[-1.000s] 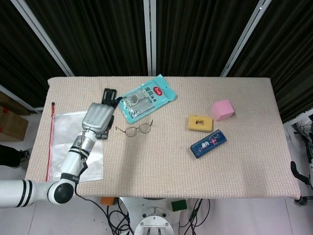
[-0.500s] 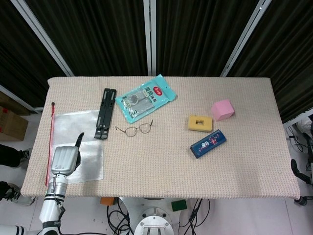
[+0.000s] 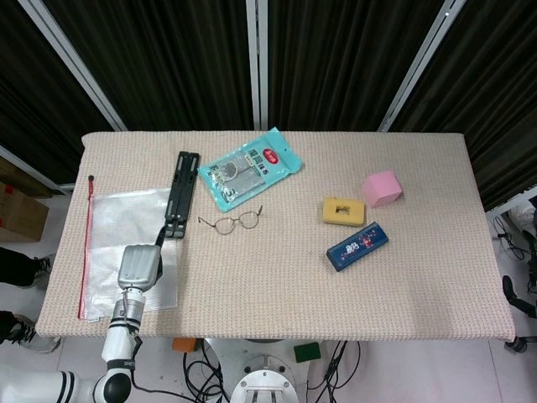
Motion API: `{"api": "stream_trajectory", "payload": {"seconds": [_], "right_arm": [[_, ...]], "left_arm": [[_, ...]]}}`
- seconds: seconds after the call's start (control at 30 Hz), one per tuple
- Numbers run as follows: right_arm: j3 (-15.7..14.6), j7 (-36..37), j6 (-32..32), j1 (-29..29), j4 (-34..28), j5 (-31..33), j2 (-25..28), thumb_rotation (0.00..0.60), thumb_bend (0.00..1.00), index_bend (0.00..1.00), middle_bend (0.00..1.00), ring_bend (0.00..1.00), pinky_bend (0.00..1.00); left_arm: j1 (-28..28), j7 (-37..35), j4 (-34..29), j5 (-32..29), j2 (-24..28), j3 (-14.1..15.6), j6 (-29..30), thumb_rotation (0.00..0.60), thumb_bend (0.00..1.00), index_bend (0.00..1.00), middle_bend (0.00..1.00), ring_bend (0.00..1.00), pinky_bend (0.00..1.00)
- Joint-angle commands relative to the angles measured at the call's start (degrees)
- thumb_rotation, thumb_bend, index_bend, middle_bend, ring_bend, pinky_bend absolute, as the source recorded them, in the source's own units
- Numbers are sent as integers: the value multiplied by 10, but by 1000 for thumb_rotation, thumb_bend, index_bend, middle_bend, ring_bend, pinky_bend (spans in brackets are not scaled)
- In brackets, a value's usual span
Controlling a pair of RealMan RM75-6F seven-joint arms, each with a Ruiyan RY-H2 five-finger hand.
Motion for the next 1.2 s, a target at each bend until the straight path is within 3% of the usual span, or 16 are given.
{"api": "stream_trajectory", "payload": {"seconds": [0.03,0.43,1.2], "right_arm": [[-2,1,-3,1,3,0,-2,600,462,0,0,0,0],[-3,3,-8,1,9,3,-3,600,462,0,0,0,0],[-7,0,-26,6,20,9,-14,600,464,0,0,0,0]], "left_arm": [[-11,17,21,-9,-22,-21,-12,600,779,0,952,946,962],[-35,50,63,-26,-79,-69,-34,600,787,0,955,947,964],[-79,76,183,-37,-195,-117,-74,600,802,0,957,948,964]]}}
